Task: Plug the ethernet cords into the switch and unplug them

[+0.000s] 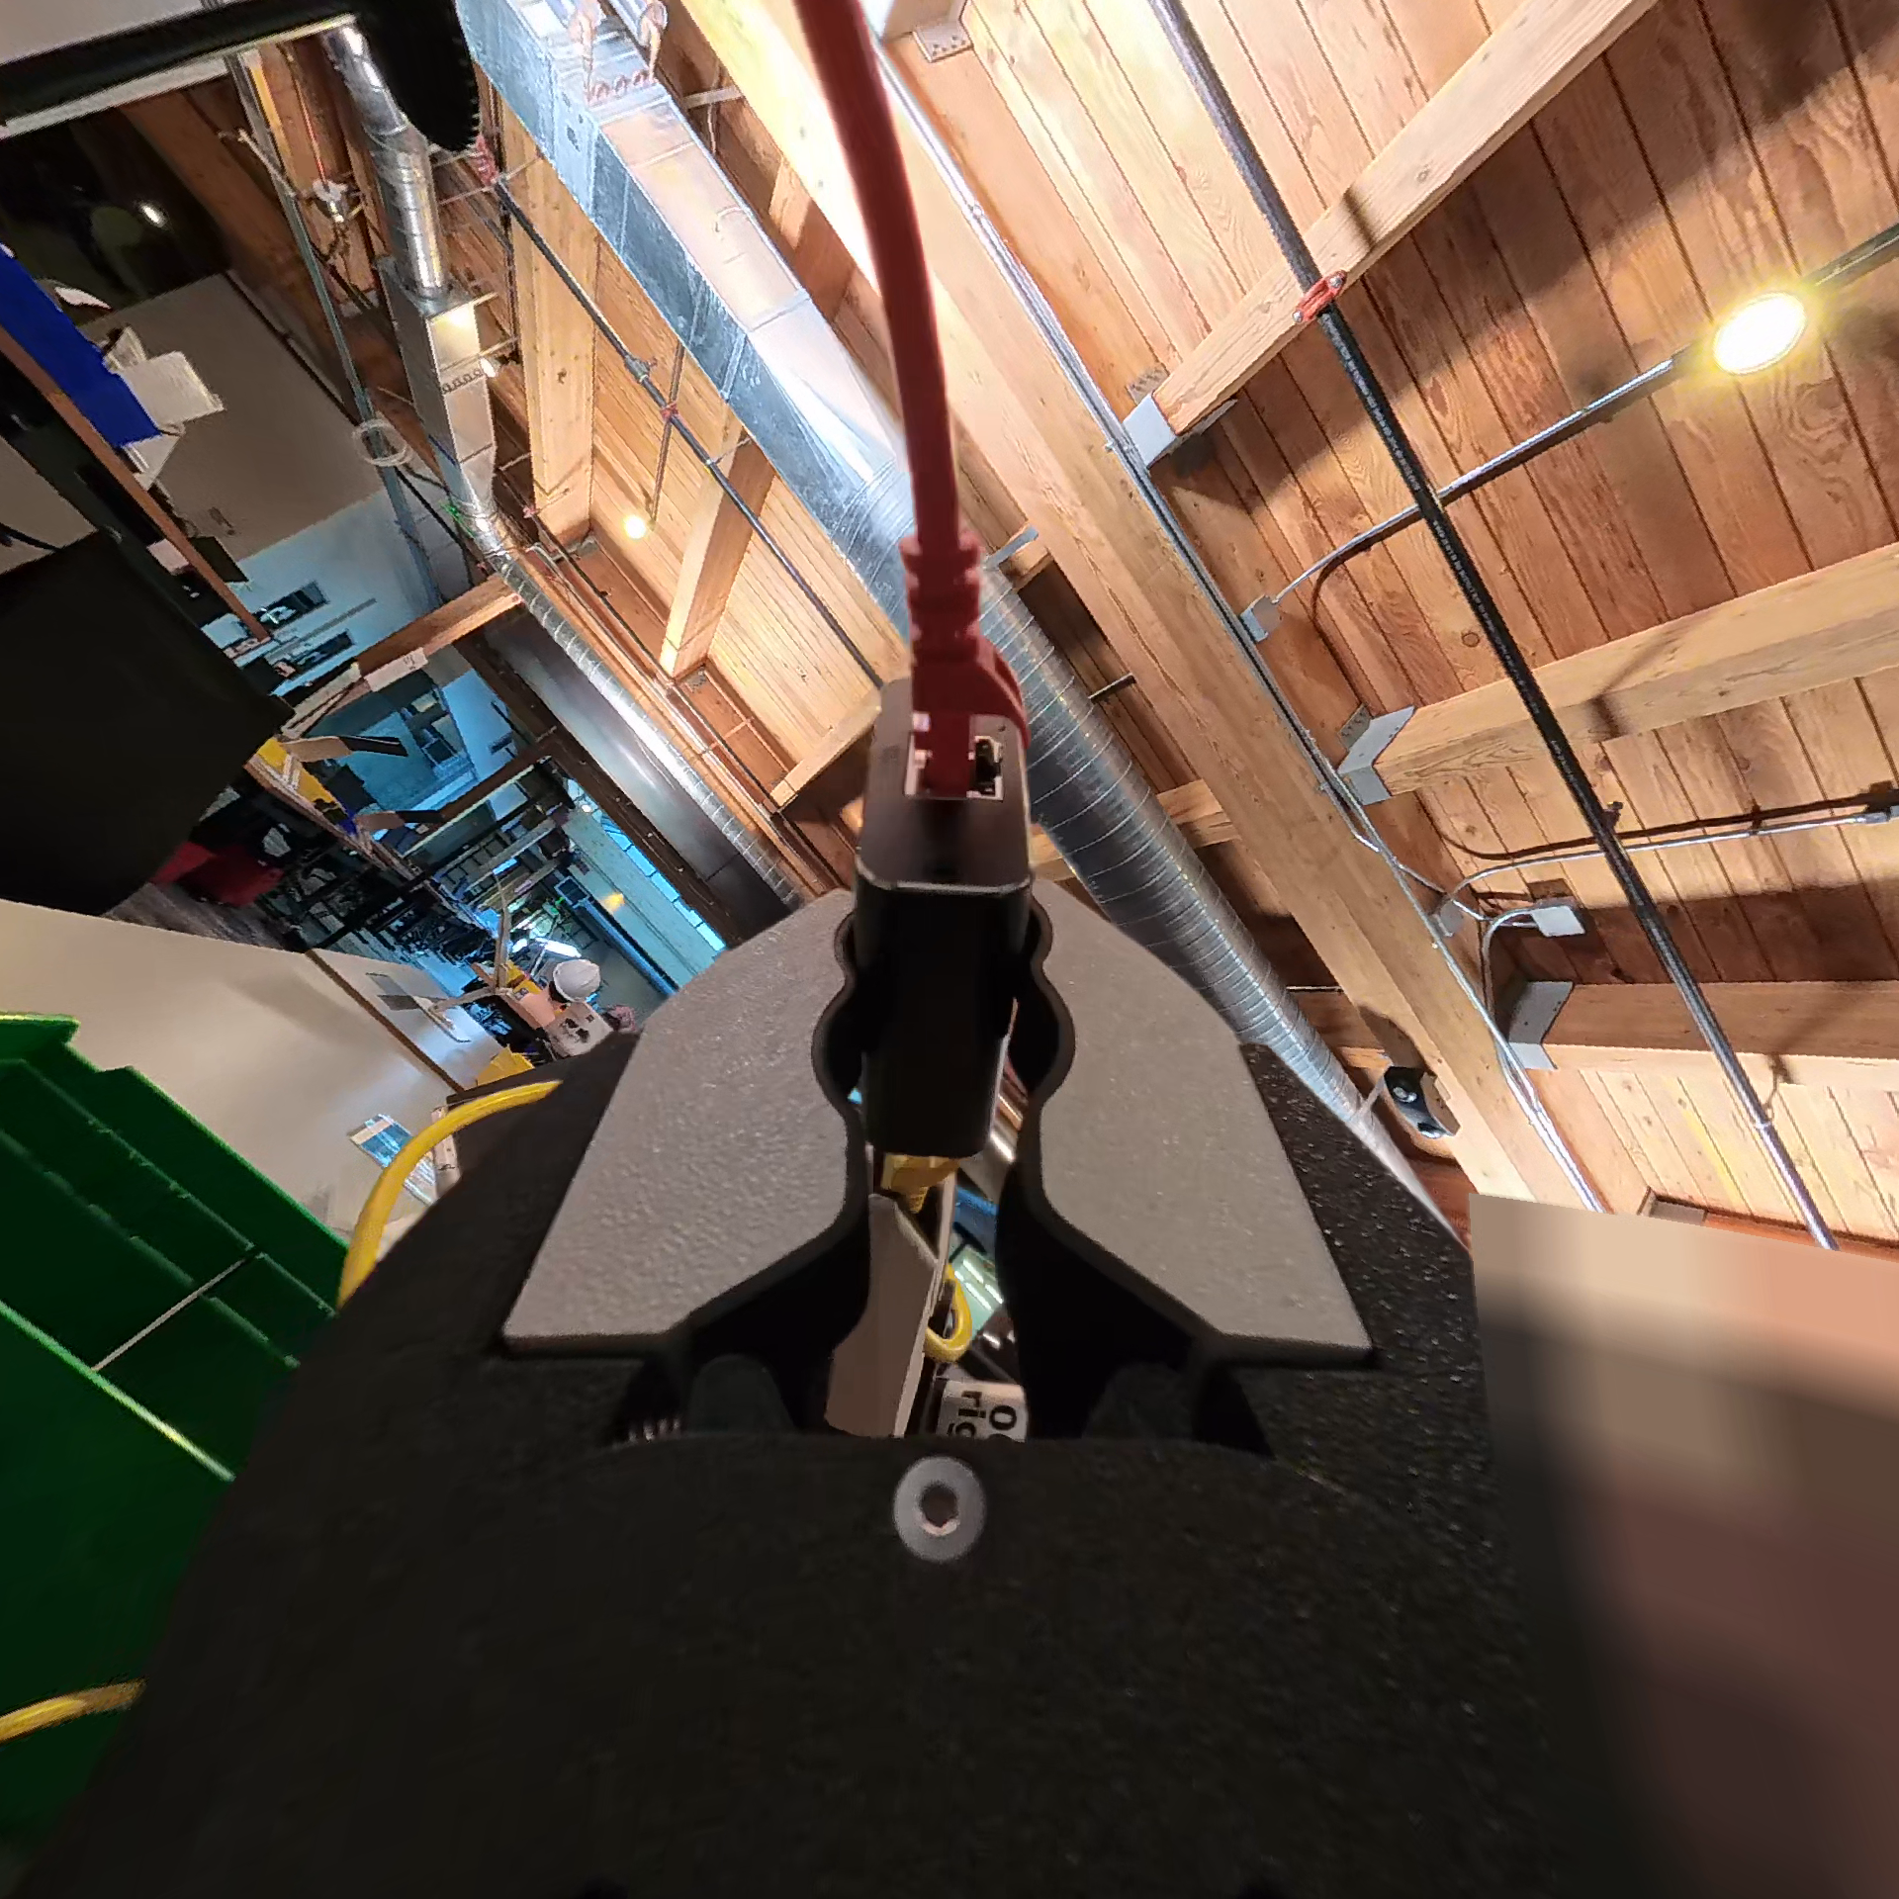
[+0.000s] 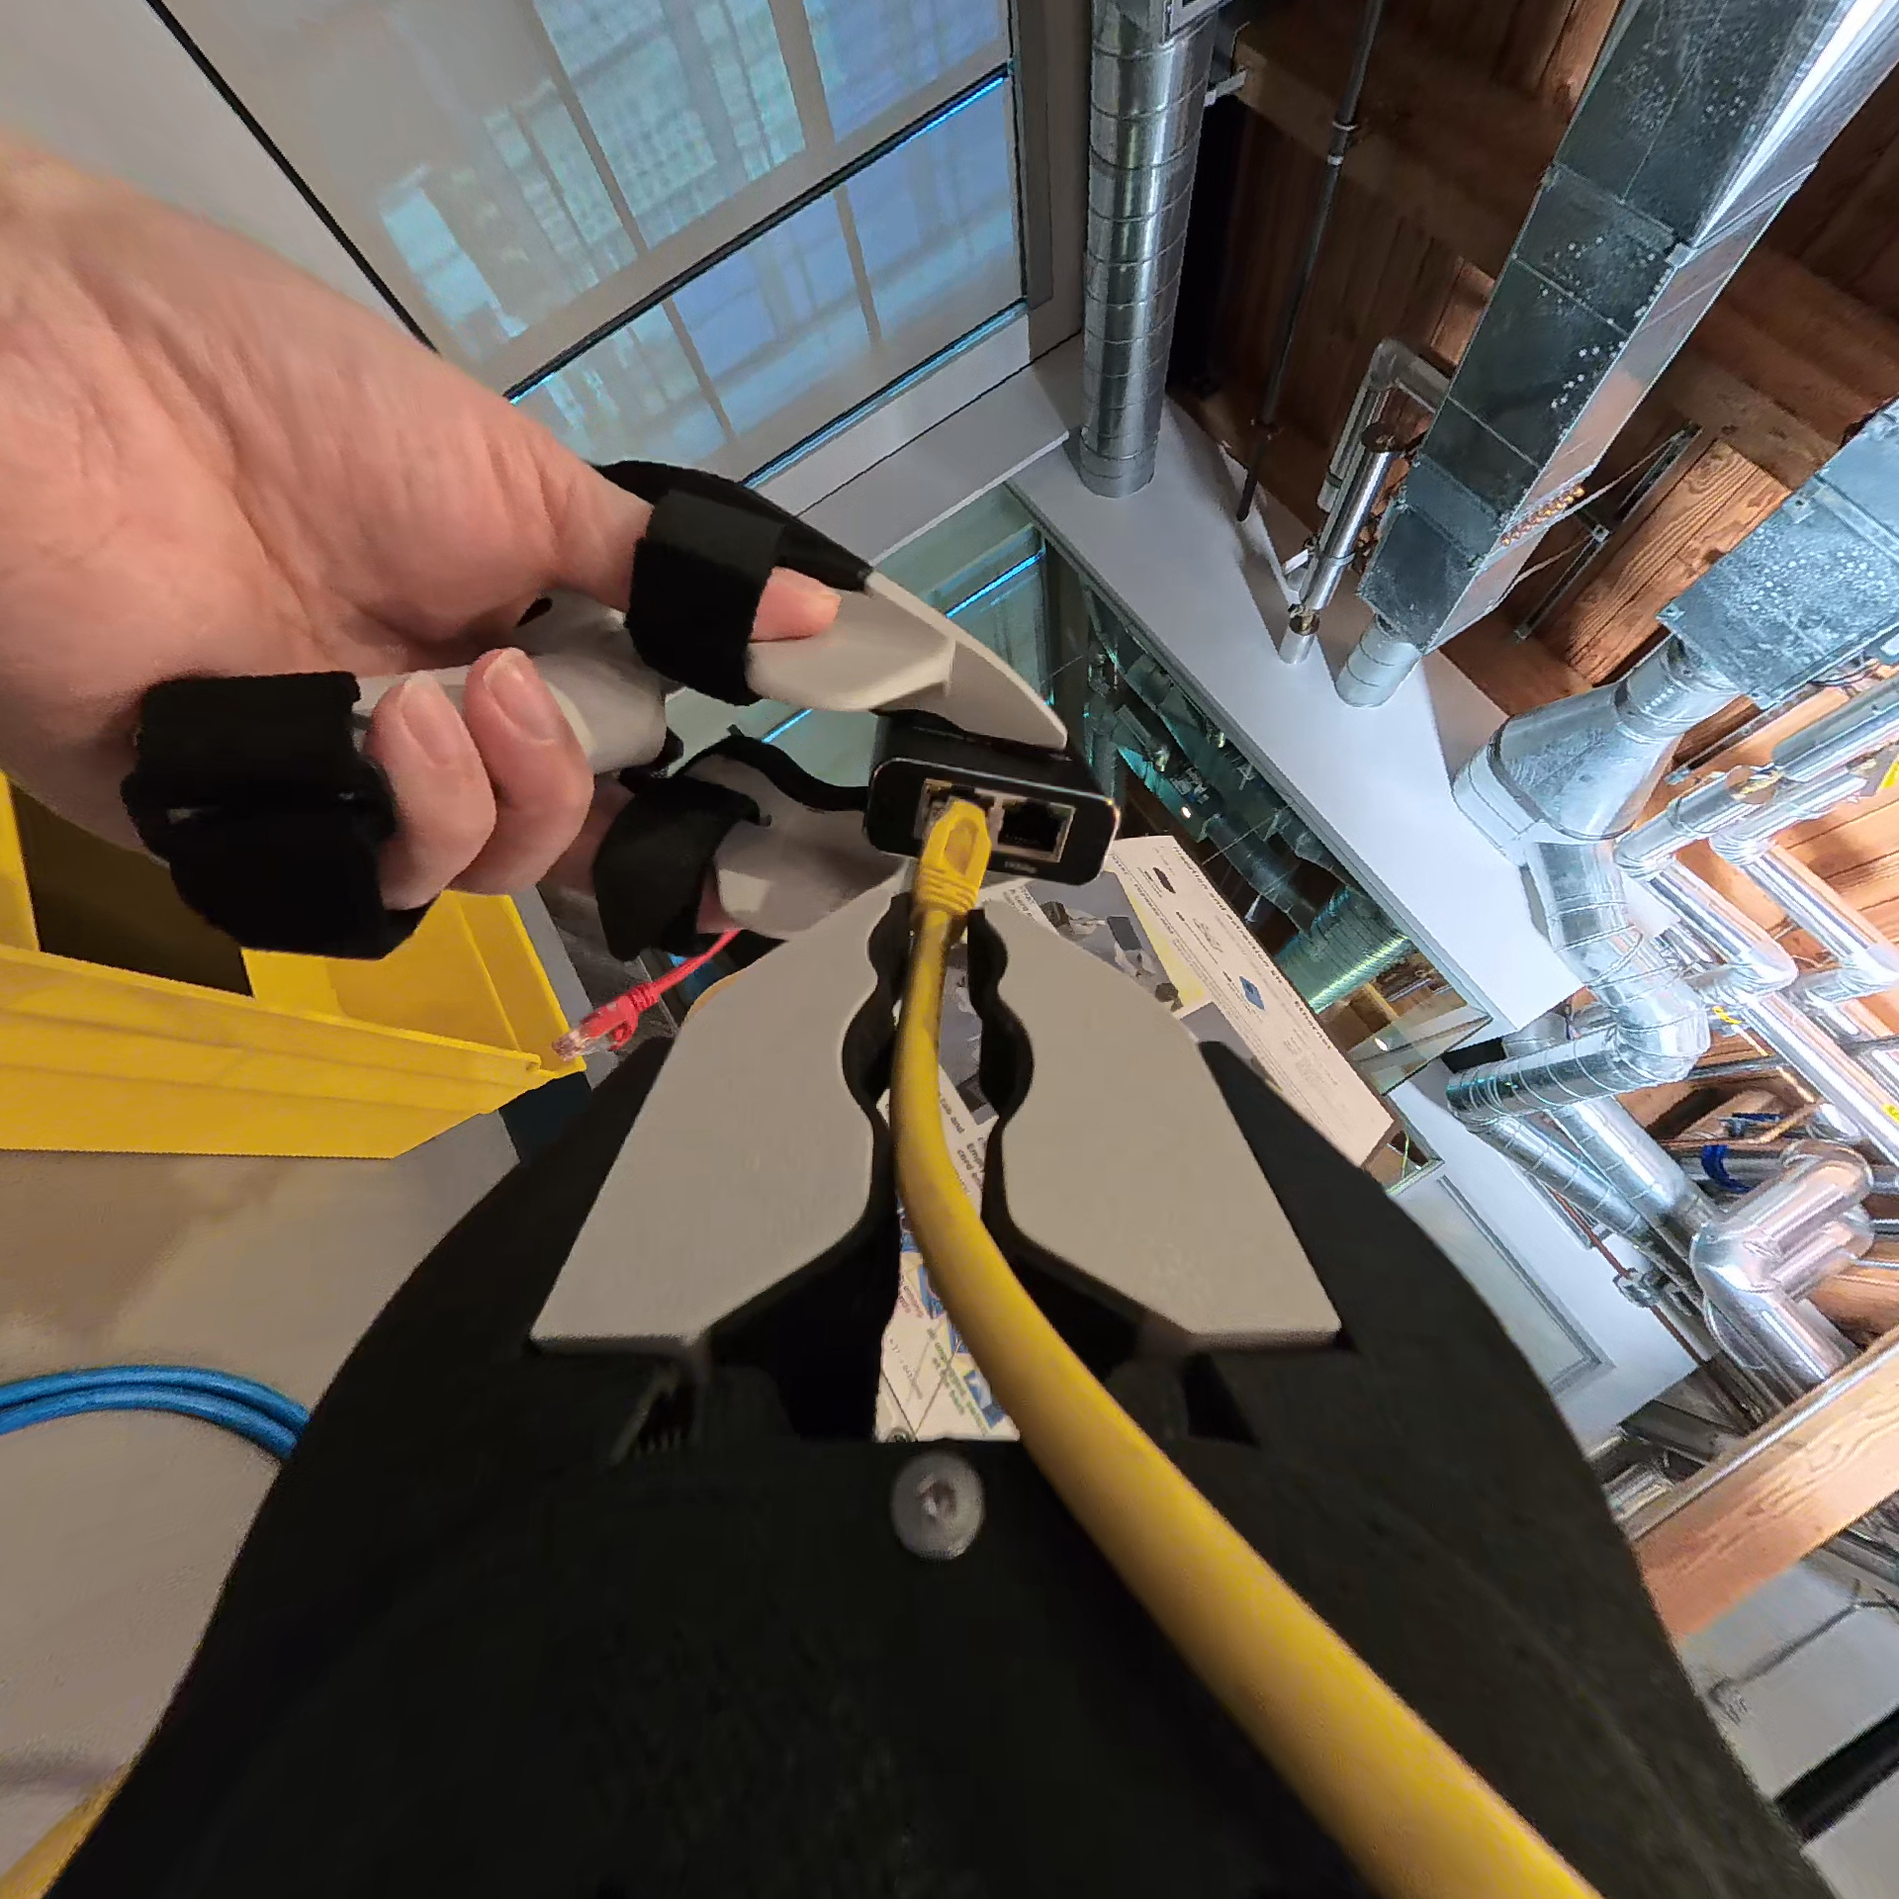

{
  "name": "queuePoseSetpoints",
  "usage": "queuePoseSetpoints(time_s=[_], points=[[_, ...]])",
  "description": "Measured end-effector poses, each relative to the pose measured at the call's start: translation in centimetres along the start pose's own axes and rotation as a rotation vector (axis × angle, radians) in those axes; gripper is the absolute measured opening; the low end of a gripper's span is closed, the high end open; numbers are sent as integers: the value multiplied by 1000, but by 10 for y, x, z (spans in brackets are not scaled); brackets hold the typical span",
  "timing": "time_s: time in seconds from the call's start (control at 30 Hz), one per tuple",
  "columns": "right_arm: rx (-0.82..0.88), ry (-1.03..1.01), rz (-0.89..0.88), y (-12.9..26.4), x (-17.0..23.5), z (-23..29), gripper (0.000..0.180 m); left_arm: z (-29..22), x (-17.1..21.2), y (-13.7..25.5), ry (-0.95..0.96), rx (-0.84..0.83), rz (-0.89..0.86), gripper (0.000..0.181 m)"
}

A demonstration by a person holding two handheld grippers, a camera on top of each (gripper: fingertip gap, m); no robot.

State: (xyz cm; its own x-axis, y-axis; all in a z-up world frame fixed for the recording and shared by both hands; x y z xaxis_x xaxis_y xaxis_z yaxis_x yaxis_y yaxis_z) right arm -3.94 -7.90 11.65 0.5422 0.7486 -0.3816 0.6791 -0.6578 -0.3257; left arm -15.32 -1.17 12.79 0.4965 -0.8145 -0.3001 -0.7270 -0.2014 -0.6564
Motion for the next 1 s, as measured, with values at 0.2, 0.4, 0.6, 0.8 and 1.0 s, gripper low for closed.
queuePoseSetpoints(time_s=[0.2,0.4,0.6,0.8,1.0], points=[[-15,-27,-12,1,0,-2,11,0,0,-1,0,7,7,23],[-23,17,-4,-1,2,0,11,3,-1,1,2,-22,12,24],[-14,24,7,0,5,-4,11,3,-4,4,-9,-29,2,23],[-7,21,15,0,8,-8,11,3,-3,4,-19,-41,9,24],[-5,47,27,0,9,-8,11,5,-2,4,-34,-66,24,23]])
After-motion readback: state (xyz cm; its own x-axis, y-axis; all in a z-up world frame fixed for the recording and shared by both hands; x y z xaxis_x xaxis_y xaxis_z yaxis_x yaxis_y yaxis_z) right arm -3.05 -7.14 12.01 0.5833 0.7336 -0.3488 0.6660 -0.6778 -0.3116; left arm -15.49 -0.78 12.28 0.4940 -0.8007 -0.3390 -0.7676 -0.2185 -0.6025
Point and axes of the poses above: each gripper's, where its closed fingertips meet, y back along the fingers, x out of its underside, z = x × y across the jaws, the point moved 7 cm from there along y, back along the fingers, and after that the axes turned 5 degrees about y, right-handed, at the moved point
